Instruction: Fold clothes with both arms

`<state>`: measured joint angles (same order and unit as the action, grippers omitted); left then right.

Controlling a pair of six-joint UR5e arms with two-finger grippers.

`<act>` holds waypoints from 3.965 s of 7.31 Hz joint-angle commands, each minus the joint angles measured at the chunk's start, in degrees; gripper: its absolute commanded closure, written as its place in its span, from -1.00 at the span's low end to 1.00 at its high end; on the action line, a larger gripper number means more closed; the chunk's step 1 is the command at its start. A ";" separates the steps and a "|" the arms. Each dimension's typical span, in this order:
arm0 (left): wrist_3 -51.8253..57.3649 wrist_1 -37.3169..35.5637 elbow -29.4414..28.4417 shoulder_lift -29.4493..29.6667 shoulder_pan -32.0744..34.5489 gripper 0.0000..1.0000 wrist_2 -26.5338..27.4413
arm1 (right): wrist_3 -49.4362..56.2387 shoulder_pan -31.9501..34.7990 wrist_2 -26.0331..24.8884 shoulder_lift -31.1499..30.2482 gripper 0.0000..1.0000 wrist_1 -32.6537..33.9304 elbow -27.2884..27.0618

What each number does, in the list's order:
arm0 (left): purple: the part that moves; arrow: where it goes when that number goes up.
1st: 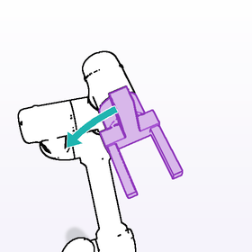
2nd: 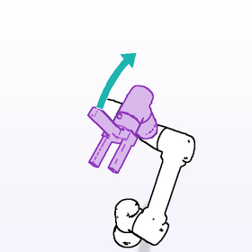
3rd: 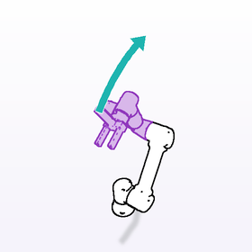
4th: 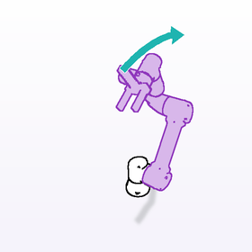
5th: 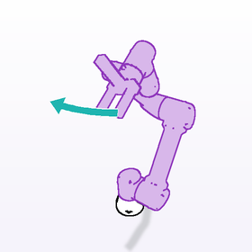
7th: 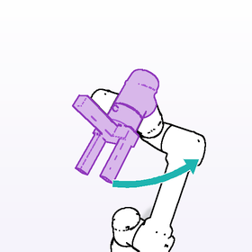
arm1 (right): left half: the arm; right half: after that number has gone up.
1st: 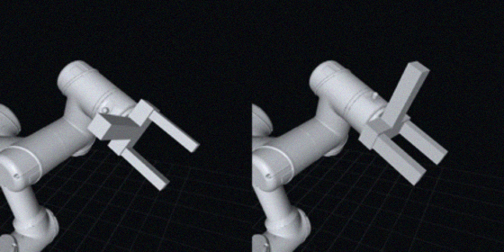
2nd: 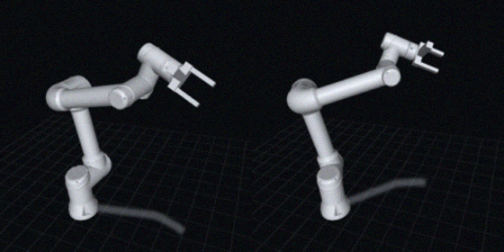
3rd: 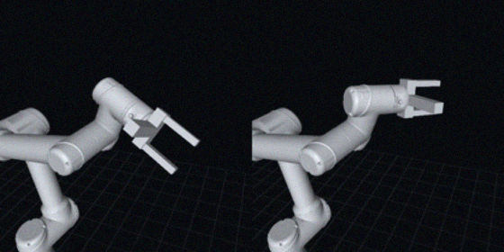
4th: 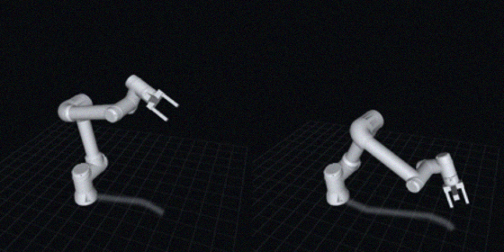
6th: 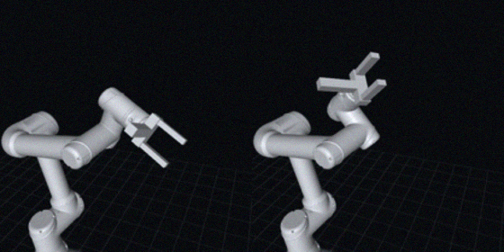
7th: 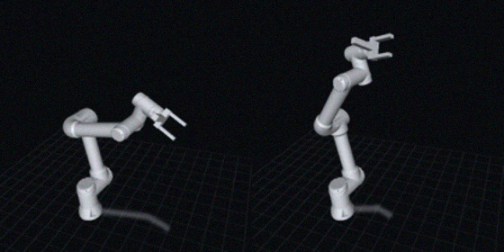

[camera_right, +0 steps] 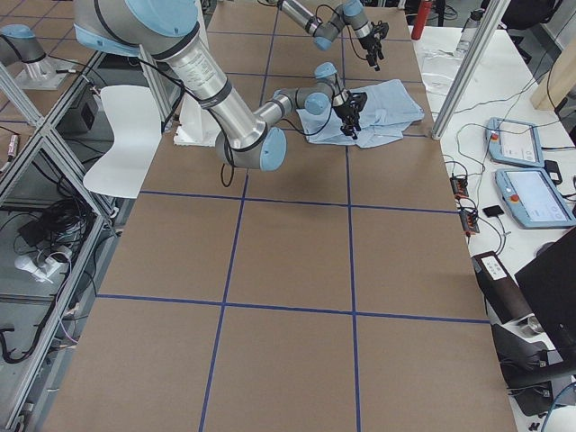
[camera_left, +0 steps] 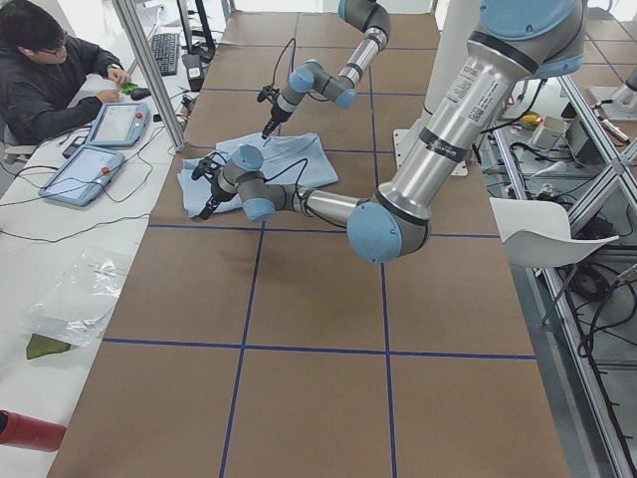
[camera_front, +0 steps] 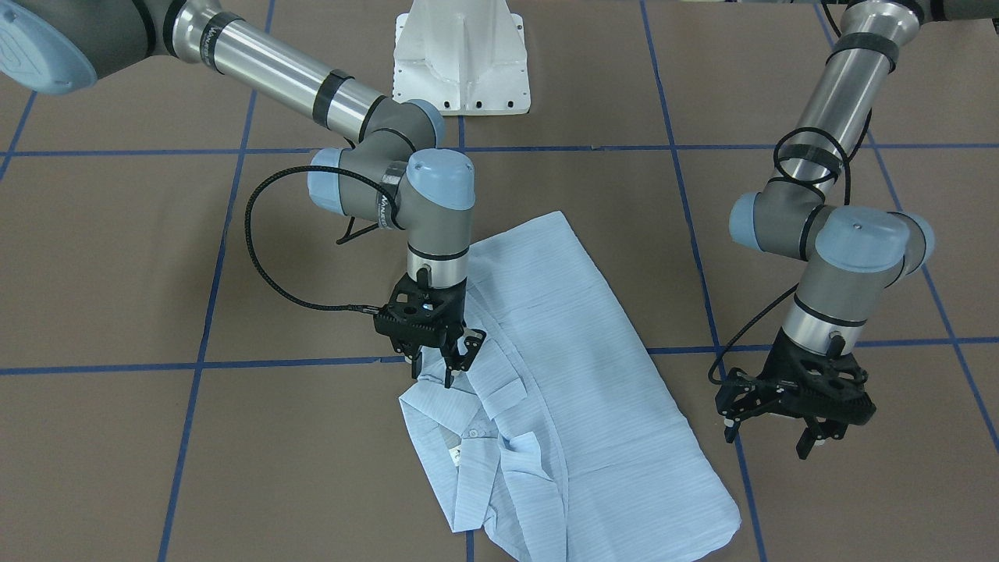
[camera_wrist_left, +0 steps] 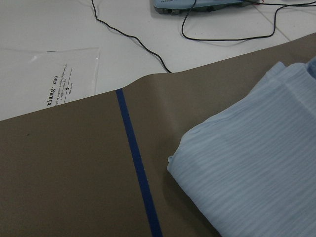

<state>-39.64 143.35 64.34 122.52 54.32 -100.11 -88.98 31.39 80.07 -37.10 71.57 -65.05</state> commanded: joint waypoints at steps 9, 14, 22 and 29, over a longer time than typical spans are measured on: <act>0.09 0.00 0.00 0.09 0.00 -1.00 0.00 | -0.67 -2.30 -1.06 -0.08 0.71 2.06 0.46; 0.00 0.00 0.09 0.09 0.00 -1.00 0.00 | -1.37 -2.21 -0.97 -3.22 1.00 6.89 -7.14; 0.00 0.00 0.53 0.09 -0.09 -1.00 -0.09 | -4.81 -11.35 -6.16 -24.32 1.00 14.73 -35.05; 0.18 0.00 1.67 0.09 -0.17 -1.00 -2.01 | 2.67 -5.11 -2.11 3.82 -1.00 21.76 -8.69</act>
<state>-39.50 143.35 65.76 122.61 54.15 -101.14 -86.53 25.95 77.71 -41.34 92.63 -84.68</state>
